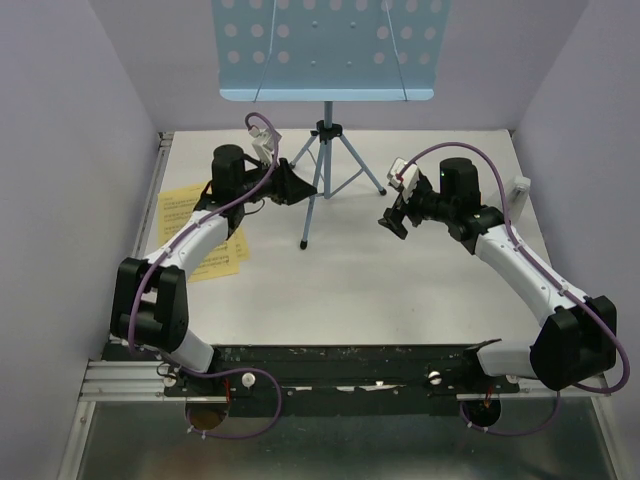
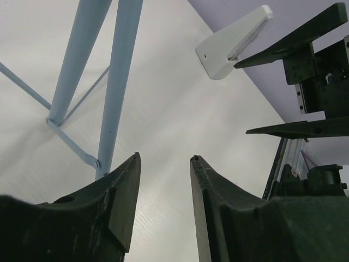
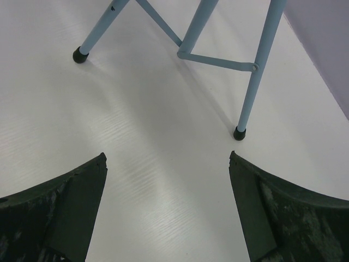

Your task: Pack up the instrument practice props

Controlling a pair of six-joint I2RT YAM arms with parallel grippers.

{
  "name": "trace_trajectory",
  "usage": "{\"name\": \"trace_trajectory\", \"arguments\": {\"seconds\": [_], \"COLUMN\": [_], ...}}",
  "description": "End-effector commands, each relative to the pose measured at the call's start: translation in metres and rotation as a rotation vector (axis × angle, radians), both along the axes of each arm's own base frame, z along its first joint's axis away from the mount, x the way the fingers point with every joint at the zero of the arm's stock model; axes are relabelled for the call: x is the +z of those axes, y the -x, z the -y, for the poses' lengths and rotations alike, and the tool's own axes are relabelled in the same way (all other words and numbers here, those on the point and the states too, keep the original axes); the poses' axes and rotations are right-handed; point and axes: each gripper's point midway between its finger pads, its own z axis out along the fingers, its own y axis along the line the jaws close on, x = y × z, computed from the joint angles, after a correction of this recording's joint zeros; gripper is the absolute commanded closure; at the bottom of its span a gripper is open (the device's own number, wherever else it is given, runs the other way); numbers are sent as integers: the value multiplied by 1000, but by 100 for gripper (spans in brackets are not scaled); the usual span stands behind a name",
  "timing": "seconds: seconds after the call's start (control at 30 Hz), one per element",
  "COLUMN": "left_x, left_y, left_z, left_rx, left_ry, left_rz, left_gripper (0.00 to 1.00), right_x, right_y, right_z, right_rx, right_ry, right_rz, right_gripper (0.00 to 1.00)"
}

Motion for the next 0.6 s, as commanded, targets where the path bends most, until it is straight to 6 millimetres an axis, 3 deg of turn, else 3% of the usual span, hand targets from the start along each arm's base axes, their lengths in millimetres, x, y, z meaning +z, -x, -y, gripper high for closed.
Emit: {"name": "trace_trajectory", "arguments": {"seconds": [0.0, 0.3, 0.57], "left_x": [-11, -45, -43], "left_y": [7, 14, 22], "left_z": [-12, -36, -55], "left_rx": [48, 61, -9], "left_ry": [-88, -331, -583], "left_rz": [45, 192, 449], "left_gripper": [44, 34, 22], "right_x": [13, 40, 103], "right_y": [-6, -38, -59], "right_z": [-3, -17, -58], "right_rx": [8, -13, 113], "right_ry": [-6, -96, -370], "right_rz": [40, 136, 254], "right_gripper": [0, 0, 0]}}
